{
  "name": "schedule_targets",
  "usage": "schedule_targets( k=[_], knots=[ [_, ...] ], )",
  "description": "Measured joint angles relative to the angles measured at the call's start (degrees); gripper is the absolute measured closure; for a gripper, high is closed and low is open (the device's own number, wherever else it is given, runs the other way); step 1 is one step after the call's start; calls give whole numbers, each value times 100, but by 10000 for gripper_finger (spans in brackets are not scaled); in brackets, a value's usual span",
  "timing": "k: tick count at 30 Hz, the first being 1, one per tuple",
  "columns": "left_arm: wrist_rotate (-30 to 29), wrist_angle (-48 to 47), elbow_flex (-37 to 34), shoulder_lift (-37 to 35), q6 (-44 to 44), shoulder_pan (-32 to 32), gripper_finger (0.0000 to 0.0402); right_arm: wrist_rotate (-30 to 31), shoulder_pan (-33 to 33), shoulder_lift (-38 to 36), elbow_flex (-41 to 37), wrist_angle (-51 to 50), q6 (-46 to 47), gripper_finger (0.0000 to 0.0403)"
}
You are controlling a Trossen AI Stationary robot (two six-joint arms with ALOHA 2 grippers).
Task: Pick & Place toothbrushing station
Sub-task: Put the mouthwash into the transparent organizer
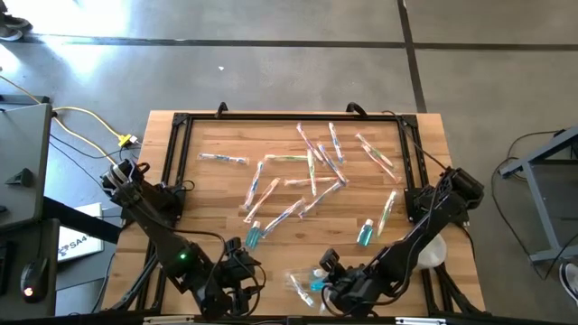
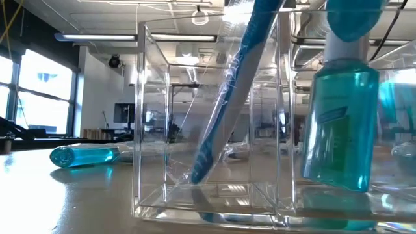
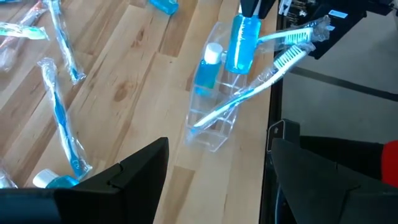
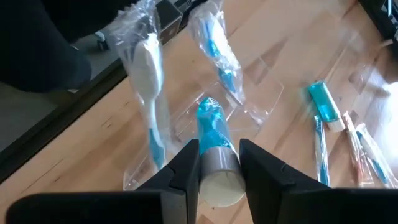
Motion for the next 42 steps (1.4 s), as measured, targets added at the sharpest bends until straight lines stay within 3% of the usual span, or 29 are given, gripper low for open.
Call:
schedule_targets(
  k=[24,29,32,42],
  knots=[
    [-7,2,-4,4,-1,2,124,-609,-285,387,0,68,-127,317],
    [-8,2,-4,7,-2,2,124,-590,-285,387,2,66,-21,269],
    [-9,2,-4,7,-2,2,124,-582,-285,387,2,67,34,260],
    [-7,2,-4,9,-2,2,124,-408,-270,387,0,130,34,278]
  ],
)
